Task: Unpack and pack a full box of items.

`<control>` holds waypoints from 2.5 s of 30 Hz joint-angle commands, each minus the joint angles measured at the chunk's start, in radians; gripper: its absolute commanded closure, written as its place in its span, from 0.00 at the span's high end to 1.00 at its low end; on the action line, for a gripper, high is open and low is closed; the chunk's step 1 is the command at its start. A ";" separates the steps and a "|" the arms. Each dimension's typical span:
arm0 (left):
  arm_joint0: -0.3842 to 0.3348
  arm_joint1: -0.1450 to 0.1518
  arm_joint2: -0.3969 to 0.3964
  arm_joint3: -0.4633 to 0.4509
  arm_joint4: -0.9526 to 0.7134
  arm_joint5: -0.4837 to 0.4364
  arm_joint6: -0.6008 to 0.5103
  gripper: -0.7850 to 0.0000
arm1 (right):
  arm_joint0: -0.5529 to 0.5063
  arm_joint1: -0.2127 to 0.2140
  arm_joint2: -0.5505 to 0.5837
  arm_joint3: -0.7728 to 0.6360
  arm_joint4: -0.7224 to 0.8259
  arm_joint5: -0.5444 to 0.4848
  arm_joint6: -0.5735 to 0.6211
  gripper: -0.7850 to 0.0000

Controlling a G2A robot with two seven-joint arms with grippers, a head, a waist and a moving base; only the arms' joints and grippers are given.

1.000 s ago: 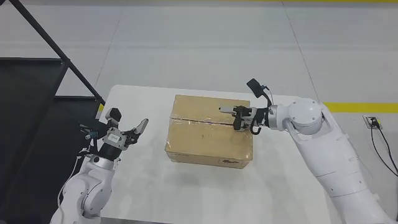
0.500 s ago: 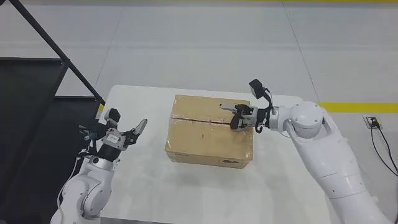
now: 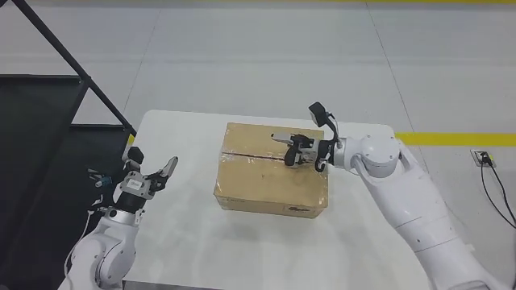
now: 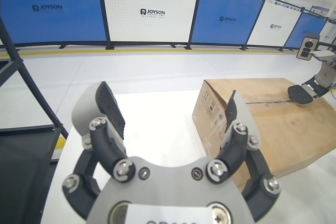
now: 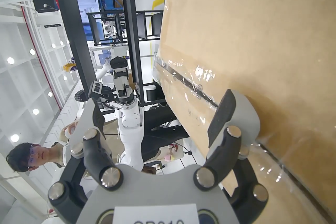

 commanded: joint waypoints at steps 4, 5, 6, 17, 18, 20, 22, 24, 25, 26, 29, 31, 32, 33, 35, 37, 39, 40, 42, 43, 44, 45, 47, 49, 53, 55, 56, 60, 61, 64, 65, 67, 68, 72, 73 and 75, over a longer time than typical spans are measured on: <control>0.007 0.001 -0.005 0.004 -0.003 0.001 0.002 1.00 | 0.015 -0.017 -0.035 0.022 0.016 -0.036 -0.017 1.00; 0.008 0.001 -0.006 0.004 -0.003 0.001 0.003 1.00 | 0.017 -0.020 -0.041 0.025 0.022 -0.048 -0.018 1.00; 0.009 0.001 -0.007 0.006 -0.004 0.001 0.004 1.00 | 0.018 -0.024 -0.046 0.028 0.027 -0.061 -0.026 1.00; 0.032 0.003 -0.023 0.011 -0.022 0.008 0.014 1.00 | 0.053 -0.076 -0.142 0.079 0.041 -0.115 -0.097 1.00; 0.034 0.003 -0.025 0.012 -0.022 0.009 0.015 1.00 | 0.057 -0.081 -0.150 0.084 0.038 -0.126 -0.116 1.00; 0.037 0.004 -0.027 0.013 -0.026 0.009 0.016 1.00 | 0.062 -0.093 -0.168 0.092 0.037 -0.137 -0.139 1.00; 0.039 0.004 -0.028 0.013 -0.027 0.011 0.017 1.00 | 0.071 -0.103 -0.179 0.104 0.046 -0.142 -0.146 1.00; 0.041 0.004 -0.029 0.013 -0.029 0.012 0.017 1.00 | 0.077 -0.112 -0.185 0.112 0.051 -0.167 -0.173 1.00; 0.042 0.004 -0.029 0.013 -0.030 0.011 0.017 1.00 | 0.079 -0.117 -0.190 0.114 0.052 -0.176 -0.180 1.00; 0.043 0.004 -0.029 0.013 -0.030 0.011 0.018 1.00 | 0.081 -0.121 -0.193 0.117 0.060 -0.181 -0.182 1.00; 0.046 0.004 -0.031 0.014 -0.032 0.012 0.021 1.00 | 0.092 -0.137 -0.210 0.134 0.085 -0.155 -0.170 1.00; 0.047 0.005 -0.033 0.014 -0.035 0.011 0.021 1.00 | 0.102 -0.149 -0.223 0.156 0.102 -0.139 -0.167 1.00; 0.048 0.005 -0.034 0.014 -0.036 0.011 0.021 1.00 | 0.105 -0.156 -0.229 0.167 0.113 -0.134 -0.164 1.00; 0.049 0.005 -0.035 0.014 -0.036 0.011 0.021 1.00 | 0.109 -0.162 -0.234 0.178 0.127 -0.130 -0.155 1.00; 0.050 0.005 -0.036 0.015 -0.037 0.010 0.022 1.00 | 0.119 -0.173 -0.244 0.202 0.144 -0.131 -0.146 1.00; 0.051 0.005 -0.034 0.017 -0.039 0.008 0.022 1.00 | 0.126 -0.184 -0.253 0.220 0.152 -0.137 -0.139 0.00; 0.051 0.005 -0.031 0.019 -0.040 0.005 0.023 1.00 | 0.135 -0.192 -0.262 0.237 0.142 -0.144 -0.144 0.00; 0.050 0.005 -0.029 0.019 -0.040 0.004 0.022 1.00 | 0.139 -0.196 -0.266 0.243 0.133 -0.146 -0.152 0.00; 0.049 0.005 -0.025 0.019 -0.041 0.001 0.023 1.00 | 0.145 -0.202 -0.274 0.250 0.113 -0.149 -0.162 0.00; 0.048 0.005 -0.024 0.019 -0.040 0.000 0.022 1.00 | 0.147 -0.205 -0.277 0.251 0.106 -0.151 -0.166 0.00; 0.047 0.005 -0.022 0.019 -0.040 0.000 0.022 1.00 | 0.148 -0.207 -0.279 0.252 0.100 -0.151 -0.167 0.00; 0.047 0.005 -0.021 0.020 -0.040 -0.003 0.022 1.00 | 0.149 -0.209 -0.281 0.253 0.095 -0.150 -0.165 0.00; 0.045 0.005 -0.020 0.021 -0.040 -0.004 0.021 1.00 | 0.151 -0.213 -0.285 0.255 0.079 -0.145 -0.176 0.00; 0.044 0.005 -0.019 0.022 -0.042 -0.006 0.021 1.00 | 0.152 -0.220 -0.294 0.256 0.061 -0.134 -0.195 0.00; 0.043 0.006 -0.018 0.027 -0.041 -0.009 0.021 1.00 | 0.154 -0.239 -0.316 0.264 0.038 -0.115 -0.234 0.00; 0.044 0.006 -0.019 0.029 -0.045 -0.008 0.021 1.00 | 0.158 -0.251 -0.328 0.275 0.031 -0.106 -0.248 0.00; 0.044 0.006 -0.020 0.030 -0.047 -0.008 0.022 1.00 | 0.160 -0.257 -0.334 0.280 0.028 -0.104 -0.252 0.00; 0.047 0.007 -0.024 0.036 -0.049 -0.008 0.023 1.00 | 0.173 -0.280 -0.355 0.305 0.018 -0.107 -0.253 0.00; 0.047 0.007 -0.025 0.037 -0.049 -0.009 0.023 1.00 | 0.177 -0.285 -0.361 0.312 0.009 -0.110 -0.256 0.00; 0.046 0.007 -0.025 0.037 -0.054 -0.008 0.021 1.00 | 0.187 -0.298 -0.372 0.331 -0.020 -0.109 -0.288 0.00; 0.046 0.007 -0.024 0.036 -0.054 -0.009 0.021 1.00 | 0.190 -0.301 -0.374 0.337 -0.032 -0.105 -0.306 0.00; 0.043 0.007 -0.023 0.036 -0.054 -0.011 0.020 1.00 | 0.194 -0.308 -0.374 0.348 -0.041 -0.095 -0.327 0.00; 0.042 0.007 -0.022 0.037 -0.055 -0.011 0.020 1.00 | 0.197 -0.310 -0.371 0.355 -0.039 -0.088 -0.326 0.00; 0.036 0.008 -0.020 0.041 -0.054 -0.014 0.020 1.00 | 0.215 -0.312 -0.359 0.376 -0.052 -0.073 -0.289 0.00; 0.035 0.008 -0.020 0.043 -0.054 -0.016 0.020 1.00 | 0.217 -0.310 -0.355 0.378 -0.060 -0.073 -0.277 0.00; 0.031 0.008 -0.019 0.048 -0.055 -0.018 0.018 1.00 | 0.220 -0.304 -0.346 0.377 -0.073 -0.072 -0.249 0.00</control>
